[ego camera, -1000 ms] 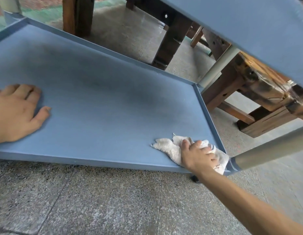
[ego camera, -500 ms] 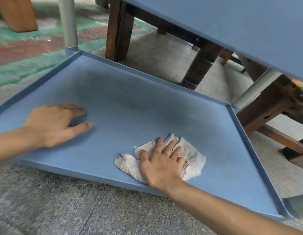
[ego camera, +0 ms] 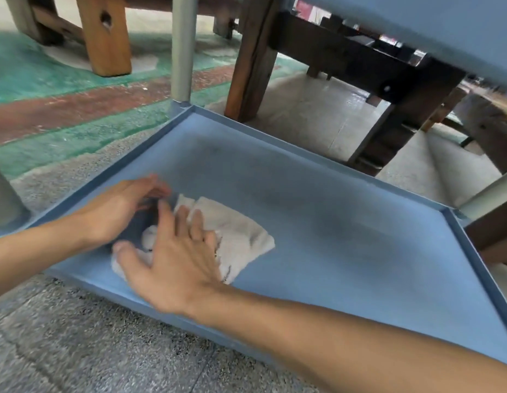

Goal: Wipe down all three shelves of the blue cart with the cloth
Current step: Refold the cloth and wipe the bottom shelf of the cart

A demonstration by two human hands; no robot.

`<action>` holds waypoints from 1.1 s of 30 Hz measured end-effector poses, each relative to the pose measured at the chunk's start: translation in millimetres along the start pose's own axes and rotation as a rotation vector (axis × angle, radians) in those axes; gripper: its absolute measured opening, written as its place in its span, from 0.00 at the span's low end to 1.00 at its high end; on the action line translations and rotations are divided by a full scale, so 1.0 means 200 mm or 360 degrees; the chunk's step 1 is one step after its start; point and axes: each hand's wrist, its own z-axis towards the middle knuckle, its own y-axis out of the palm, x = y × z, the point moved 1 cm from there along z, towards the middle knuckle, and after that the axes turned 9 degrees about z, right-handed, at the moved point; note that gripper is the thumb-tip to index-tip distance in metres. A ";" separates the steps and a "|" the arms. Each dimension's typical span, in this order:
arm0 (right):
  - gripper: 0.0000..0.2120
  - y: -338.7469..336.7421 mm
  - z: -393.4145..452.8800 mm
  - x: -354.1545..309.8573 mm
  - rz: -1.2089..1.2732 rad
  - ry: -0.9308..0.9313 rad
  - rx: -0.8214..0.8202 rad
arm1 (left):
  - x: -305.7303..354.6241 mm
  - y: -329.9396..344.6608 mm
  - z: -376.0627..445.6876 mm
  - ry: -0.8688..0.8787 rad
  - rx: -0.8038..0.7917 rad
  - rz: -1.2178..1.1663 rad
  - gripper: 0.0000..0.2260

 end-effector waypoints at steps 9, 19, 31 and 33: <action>0.27 -0.10 -0.03 0.19 -0.0332 -0.1074 -0.0234 | -0.04 -0.12 -0.08 0.0250 0.0052 0.1173 0.32; 0.25 -0.44 0.74 0.37 -0.1097 -0.1629 -0.0217 | 0.07 -0.13 -0.08 0.0256 -0.0084 0.1576 0.33; 0.21 -0.70 1.19 0.48 -0.0992 -0.0172 0.0025 | 0.12 -0.07 0.01 0.0045 -0.0304 0.2074 0.47; 0.21 -0.75 1.16 0.53 -0.1009 -0.0022 0.0096 | 0.15 -0.05 0.01 0.0112 -0.0265 0.2204 0.49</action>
